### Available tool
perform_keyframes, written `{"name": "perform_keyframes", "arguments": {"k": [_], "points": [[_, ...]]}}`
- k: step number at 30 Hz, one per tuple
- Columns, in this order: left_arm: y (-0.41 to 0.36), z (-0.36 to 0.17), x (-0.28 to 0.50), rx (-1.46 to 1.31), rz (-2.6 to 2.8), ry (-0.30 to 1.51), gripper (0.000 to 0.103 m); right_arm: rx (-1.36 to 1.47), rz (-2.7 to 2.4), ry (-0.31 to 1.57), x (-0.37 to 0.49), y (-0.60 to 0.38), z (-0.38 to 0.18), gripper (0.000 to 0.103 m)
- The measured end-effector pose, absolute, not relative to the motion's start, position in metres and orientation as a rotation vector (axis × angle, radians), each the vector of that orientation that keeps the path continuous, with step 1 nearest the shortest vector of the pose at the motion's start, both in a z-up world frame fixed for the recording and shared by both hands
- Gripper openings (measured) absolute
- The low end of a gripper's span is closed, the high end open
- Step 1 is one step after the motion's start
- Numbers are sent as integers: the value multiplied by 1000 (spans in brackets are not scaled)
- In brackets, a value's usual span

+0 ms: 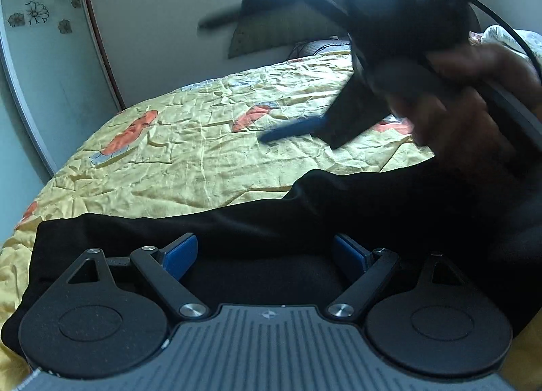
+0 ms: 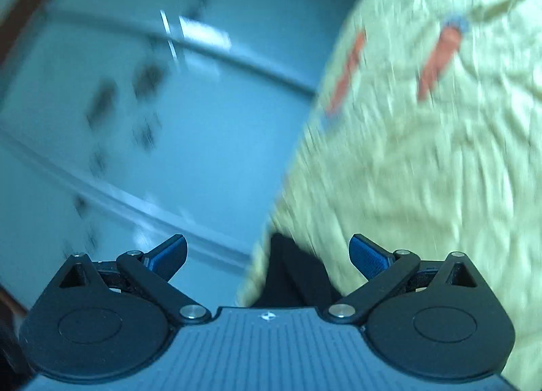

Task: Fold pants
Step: 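Lift and fold the trousers with the right gripper toward the left gripper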

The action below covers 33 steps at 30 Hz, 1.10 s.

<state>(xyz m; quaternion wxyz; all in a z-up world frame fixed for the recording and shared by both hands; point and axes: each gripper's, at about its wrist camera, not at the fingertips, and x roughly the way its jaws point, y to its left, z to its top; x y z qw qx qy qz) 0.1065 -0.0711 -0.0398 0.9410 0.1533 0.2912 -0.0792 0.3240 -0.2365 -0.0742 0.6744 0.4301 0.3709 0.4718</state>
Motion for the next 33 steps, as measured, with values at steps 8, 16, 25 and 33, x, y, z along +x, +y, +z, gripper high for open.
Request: {"name": "perform_keyframes", "arguments": {"k": [8, 16, 25, 33], "points": [[-64, -41, 105, 263, -167, 608, 89, 280, 885, 878, 292, -245, -30, 77], [-64, -43, 105, 261, -163, 600, 90, 366, 938, 1008, 301, -236, -63, 38], [-64, -41, 109, 240, -154, 615, 92, -274, 791, 687, 252, -171, -24, 11], [-67, -34, 107, 278, -145, 633, 92, -330, 539, 594, 258, -170, -38, 27]]}}
